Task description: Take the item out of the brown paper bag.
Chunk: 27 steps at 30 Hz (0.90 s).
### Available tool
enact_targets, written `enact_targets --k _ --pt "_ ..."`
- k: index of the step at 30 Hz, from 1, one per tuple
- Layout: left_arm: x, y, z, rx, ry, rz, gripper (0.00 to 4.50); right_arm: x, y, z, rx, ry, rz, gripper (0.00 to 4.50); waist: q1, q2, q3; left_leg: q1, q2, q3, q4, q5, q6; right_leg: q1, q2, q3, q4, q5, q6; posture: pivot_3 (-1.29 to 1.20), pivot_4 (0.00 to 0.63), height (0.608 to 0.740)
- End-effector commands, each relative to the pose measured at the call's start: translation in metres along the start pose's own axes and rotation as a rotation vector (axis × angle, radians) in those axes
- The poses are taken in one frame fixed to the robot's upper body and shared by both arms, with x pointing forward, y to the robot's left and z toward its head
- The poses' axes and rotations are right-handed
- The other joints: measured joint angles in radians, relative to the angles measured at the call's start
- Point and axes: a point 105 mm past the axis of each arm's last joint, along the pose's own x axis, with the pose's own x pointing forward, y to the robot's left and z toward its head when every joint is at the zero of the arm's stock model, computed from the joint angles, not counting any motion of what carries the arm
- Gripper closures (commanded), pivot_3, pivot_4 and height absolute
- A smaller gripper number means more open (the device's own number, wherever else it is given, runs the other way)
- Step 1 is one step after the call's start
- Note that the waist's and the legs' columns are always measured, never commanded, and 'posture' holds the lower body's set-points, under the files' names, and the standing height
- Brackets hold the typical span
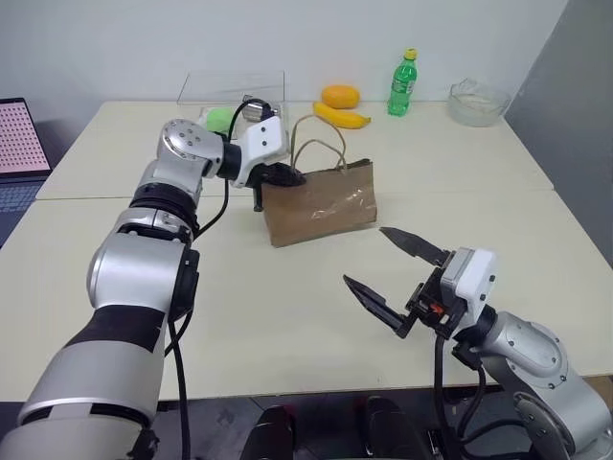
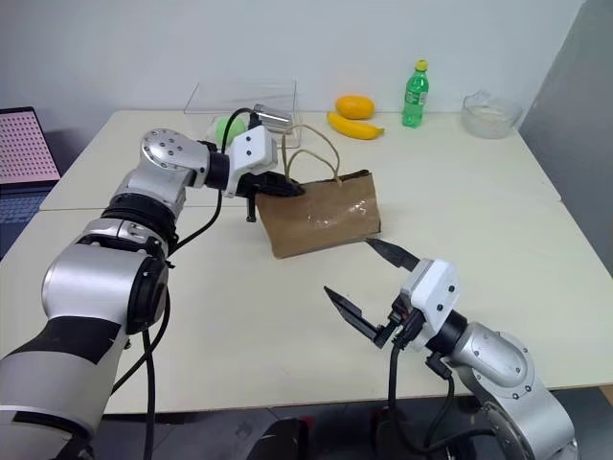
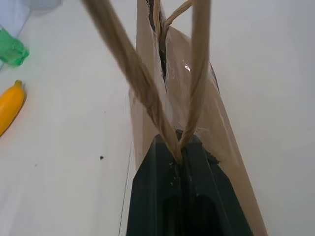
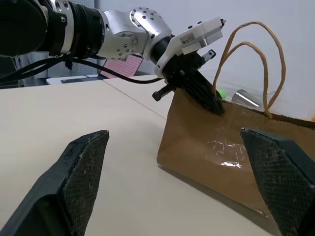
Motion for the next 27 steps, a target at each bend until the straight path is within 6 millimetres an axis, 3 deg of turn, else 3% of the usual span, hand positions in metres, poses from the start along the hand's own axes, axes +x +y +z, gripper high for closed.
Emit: enact_targets --k 1,6,12,16,27 --pt "0.0 0.015 0.021 0.095 -0.023 0.074 4.47 -0.001 0.005 0.013 -0.038 -0.055 -0.005 0.0 0.0 0.0 0.0 0.0 0.0 0.0 0.0 0.0 0.0 0.0 0.0 0.0 0.0 0.0 0.0 0.0 0.15 0.74" --pt "0.003 0.014 0.018 0.068 0.001 0.067 4.47 -0.001 0.006 0.013 -0.035 -0.05 -0.014 0.0 -0.001 0.0 0.0 0.0 0.0 0.0 0.001 0.0 0.0 0.0 0.0 0.0 0.001 0.0 0.0 0.0 0.15 0.74" --pt "-0.001 0.016 0.026 0.091 -0.026 0.061 2.58 0.0 0.004 0.013 -0.036 -0.048 -0.011 0.0 -0.001 0.0 0.0 0.0 0.0 0.0 0.001 0.0 0.0 0.0 0.0 0.0 0.001 0.0 0.0 0.0 0.15 0.74" --pt "-0.016 0.02 0.027 0.098 -0.019 0.059 1.33 0.003 0.004 0.013 -0.038 -0.048 -0.005 0.0 -0.002 0.0 0.0 0.0 0.0 0.0 0.001 0.0 0.0 0.0 0.0 0.0 0.001 0.0 0.0 0.0 0.15 0.74" --pt "-0.077 0.039 0.015 -0.105 -0.204 0.274 1.33 0.006 0.0 0.008 -0.028 -0.026 0.012 0.0 -0.003 0.0 0.0 0.001 0.0 0.0 0.002 0.0 0.0 0.0 0.0 0.0 0.002 0.0 0.0 0.0 0.15 0.74"
